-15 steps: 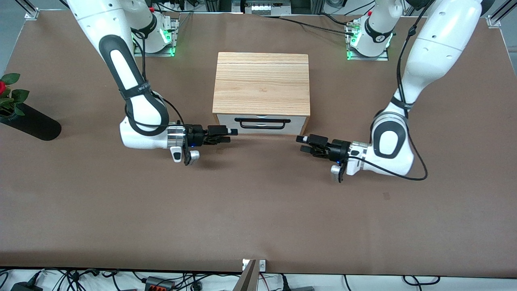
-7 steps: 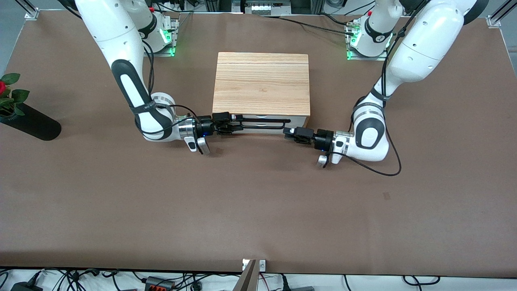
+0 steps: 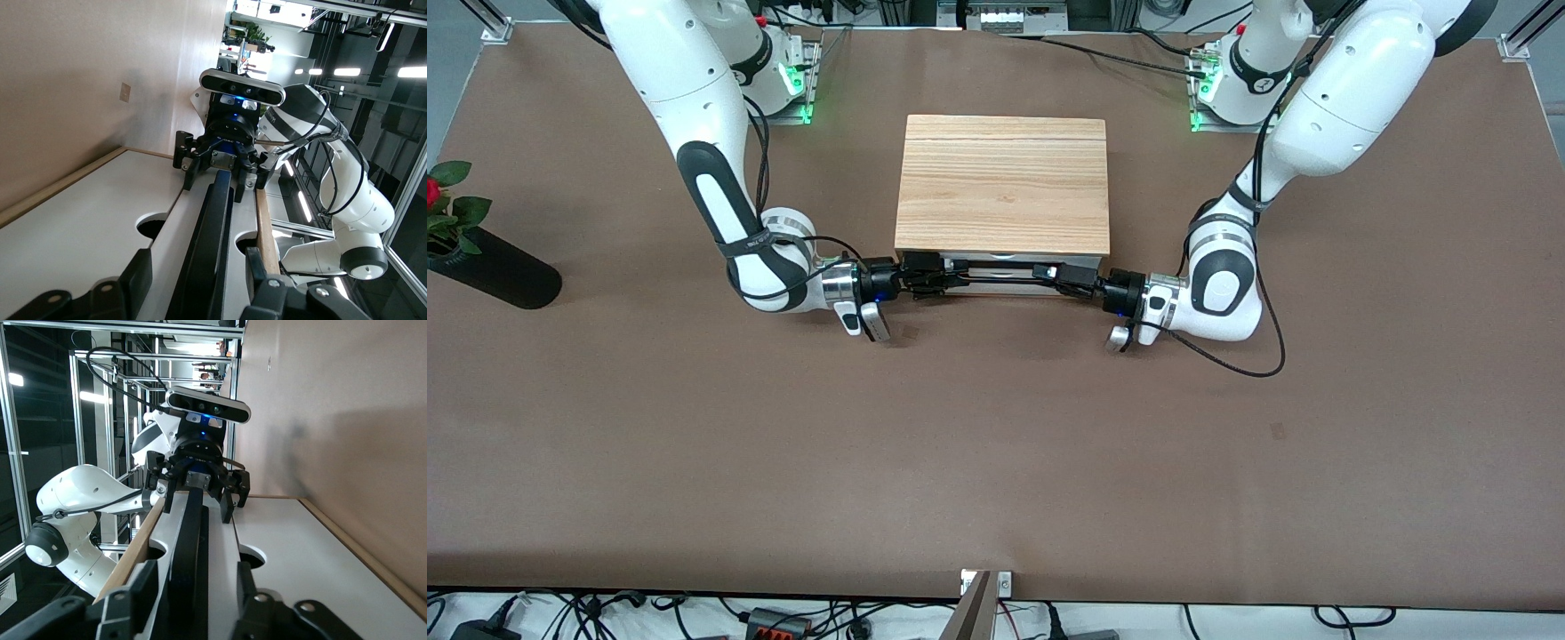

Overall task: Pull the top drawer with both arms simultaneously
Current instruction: 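Close the left gripper and the right gripper on the black handle, then pull the handle outward from the box with both grippers together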

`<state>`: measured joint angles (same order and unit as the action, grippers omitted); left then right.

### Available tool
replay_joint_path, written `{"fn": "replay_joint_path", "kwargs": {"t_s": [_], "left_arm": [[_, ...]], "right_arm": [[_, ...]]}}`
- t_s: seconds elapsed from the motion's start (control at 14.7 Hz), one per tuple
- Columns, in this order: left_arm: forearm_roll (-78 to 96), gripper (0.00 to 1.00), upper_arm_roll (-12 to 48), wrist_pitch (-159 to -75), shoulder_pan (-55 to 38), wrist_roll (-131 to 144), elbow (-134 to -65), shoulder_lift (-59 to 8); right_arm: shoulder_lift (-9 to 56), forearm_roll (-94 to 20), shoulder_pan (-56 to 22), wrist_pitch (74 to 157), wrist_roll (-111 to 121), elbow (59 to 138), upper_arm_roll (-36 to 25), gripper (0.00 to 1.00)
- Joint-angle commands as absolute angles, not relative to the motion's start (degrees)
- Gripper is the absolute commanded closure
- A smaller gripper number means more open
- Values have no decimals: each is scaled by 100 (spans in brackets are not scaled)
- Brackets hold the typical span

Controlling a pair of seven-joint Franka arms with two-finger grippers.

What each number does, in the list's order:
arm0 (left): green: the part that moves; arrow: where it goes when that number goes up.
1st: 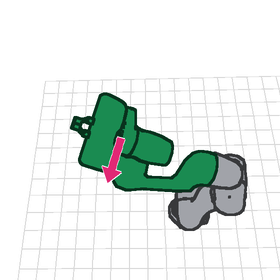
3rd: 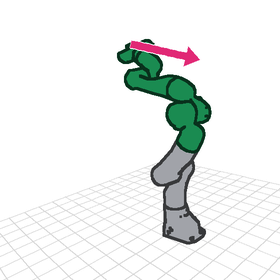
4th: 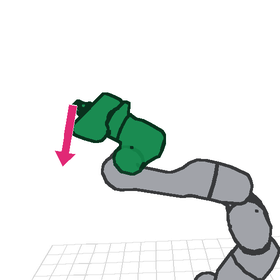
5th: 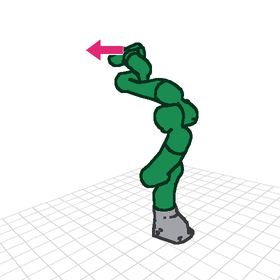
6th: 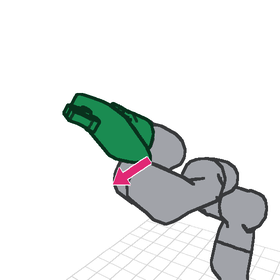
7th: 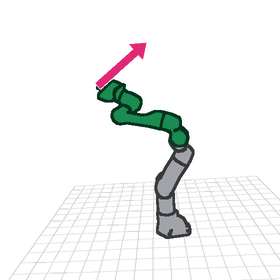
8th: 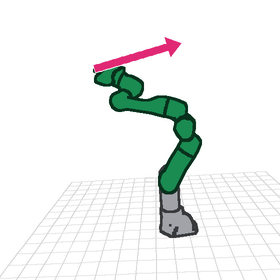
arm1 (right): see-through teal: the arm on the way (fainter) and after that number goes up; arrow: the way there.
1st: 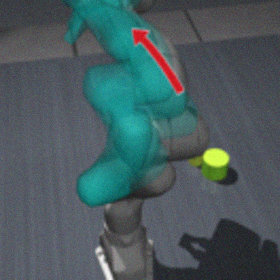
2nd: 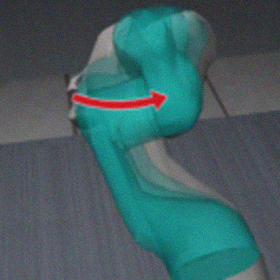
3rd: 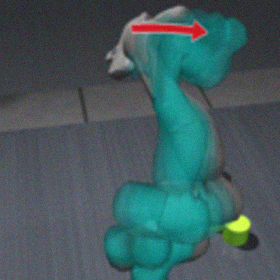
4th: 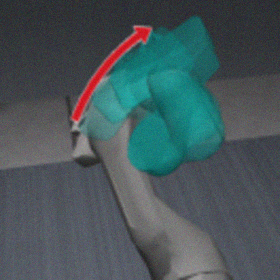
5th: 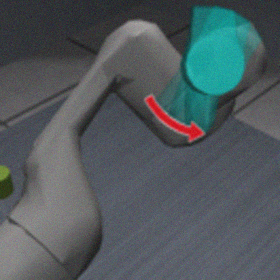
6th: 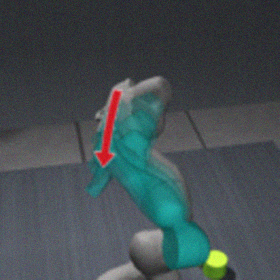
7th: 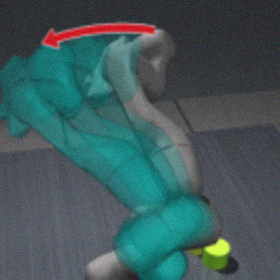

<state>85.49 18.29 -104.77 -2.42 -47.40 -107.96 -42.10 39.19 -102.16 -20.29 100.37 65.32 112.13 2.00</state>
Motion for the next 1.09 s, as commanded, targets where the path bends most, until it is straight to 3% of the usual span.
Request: {"fn": "replay_joint_path", "kwargs": {"t_s": [0.0,0.14,1.02], "left_arm": [[8719,54,1925,-10485,-62,-4931,-11188,-3885],[8719,68,1934,-10477,-9,-4939,-11223,-3858],[8807,76,1934,-10538,-70,-5018,-11145,-3902]], "right_arm": [[3858,-10336,-2004,10028,6662,11250,229,61],[3858,-10336,-2004,10028,6671,11250,229,65],[3850,-10336,-1995,10020,6688,11241,229,85]]}}
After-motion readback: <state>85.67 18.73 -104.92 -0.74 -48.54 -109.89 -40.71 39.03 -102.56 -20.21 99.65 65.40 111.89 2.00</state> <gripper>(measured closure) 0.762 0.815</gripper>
